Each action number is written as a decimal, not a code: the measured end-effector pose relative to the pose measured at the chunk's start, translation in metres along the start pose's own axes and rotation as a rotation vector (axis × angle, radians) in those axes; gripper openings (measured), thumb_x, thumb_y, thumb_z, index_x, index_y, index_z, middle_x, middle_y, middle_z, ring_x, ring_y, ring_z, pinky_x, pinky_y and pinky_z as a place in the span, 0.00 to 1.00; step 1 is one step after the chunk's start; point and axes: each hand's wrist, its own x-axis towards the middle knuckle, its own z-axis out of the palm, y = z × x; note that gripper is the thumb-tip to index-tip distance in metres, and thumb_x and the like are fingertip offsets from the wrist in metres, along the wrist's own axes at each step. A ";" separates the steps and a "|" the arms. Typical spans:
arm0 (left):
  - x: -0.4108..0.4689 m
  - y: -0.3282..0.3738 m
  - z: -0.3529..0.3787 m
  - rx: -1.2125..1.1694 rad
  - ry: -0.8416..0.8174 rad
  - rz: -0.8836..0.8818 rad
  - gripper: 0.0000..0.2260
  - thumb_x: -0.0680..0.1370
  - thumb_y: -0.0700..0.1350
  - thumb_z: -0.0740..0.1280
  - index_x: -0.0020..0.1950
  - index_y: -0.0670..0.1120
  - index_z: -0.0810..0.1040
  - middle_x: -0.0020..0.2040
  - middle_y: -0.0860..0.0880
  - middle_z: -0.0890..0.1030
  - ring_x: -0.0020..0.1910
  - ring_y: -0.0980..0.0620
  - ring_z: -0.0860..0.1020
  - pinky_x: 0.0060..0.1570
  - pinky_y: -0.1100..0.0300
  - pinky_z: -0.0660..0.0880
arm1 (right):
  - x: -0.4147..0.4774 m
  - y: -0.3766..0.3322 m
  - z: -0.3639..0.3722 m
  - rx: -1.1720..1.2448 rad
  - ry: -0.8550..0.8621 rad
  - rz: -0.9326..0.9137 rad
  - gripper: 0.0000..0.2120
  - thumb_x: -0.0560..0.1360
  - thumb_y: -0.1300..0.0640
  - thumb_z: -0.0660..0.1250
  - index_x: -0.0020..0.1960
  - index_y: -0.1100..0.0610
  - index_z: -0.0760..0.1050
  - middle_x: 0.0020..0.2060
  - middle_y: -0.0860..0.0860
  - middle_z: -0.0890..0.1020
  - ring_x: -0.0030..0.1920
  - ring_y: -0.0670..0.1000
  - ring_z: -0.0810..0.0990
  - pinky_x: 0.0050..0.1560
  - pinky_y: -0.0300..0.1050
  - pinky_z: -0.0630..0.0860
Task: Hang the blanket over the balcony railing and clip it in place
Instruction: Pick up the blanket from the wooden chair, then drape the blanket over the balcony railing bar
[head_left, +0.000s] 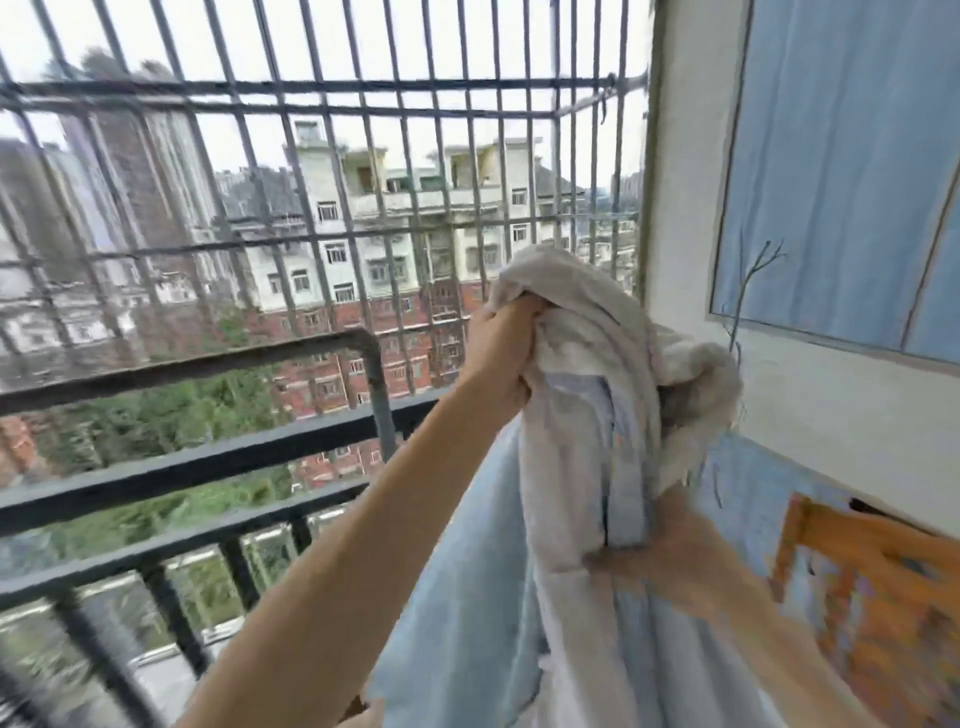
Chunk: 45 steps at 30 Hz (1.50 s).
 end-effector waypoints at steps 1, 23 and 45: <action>0.002 0.009 -0.001 0.022 -0.020 -0.001 0.08 0.77 0.39 0.66 0.39 0.45 0.80 0.34 0.47 0.82 0.35 0.50 0.82 0.39 0.57 0.80 | 0.006 0.007 0.020 0.006 0.123 0.044 0.33 0.48 0.40 0.81 0.47 0.51 0.76 0.45 0.39 0.80 0.55 0.54 0.80 0.49 0.41 0.77; 0.108 0.262 -0.278 -0.044 0.051 0.418 0.15 0.79 0.40 0.66 0.65 0.40 0.75 0.58 0.39 0.82 0.55 0.43 0.83 0.52 0.45 0.80 | 0.274 -0.383 0.044 -0.585 0.951 -0.658 0.16 0.75 0.58 0.61 0.61 0.63 0.69 0.50 0.64 0.79 0.52 0.65 0.78 0.47 0.57 0.74; -0.035 0.218 -0.577 0.979 0.742 -0.279 0.14 0.80 0.48 0.65 0.43 0.38 0.76 0.37 0.42 0.78 0.31 0.48 0.76 0.21 0.62 0.72 | 0.220 -0.401 0.349 -0.717 -0.199 -0.920 0.17 0.72 0.47 0.68 0.57 0.51 0.71 0.41 0.46 0.80 0.40 0.49 0.80 0.43 0.47 0.78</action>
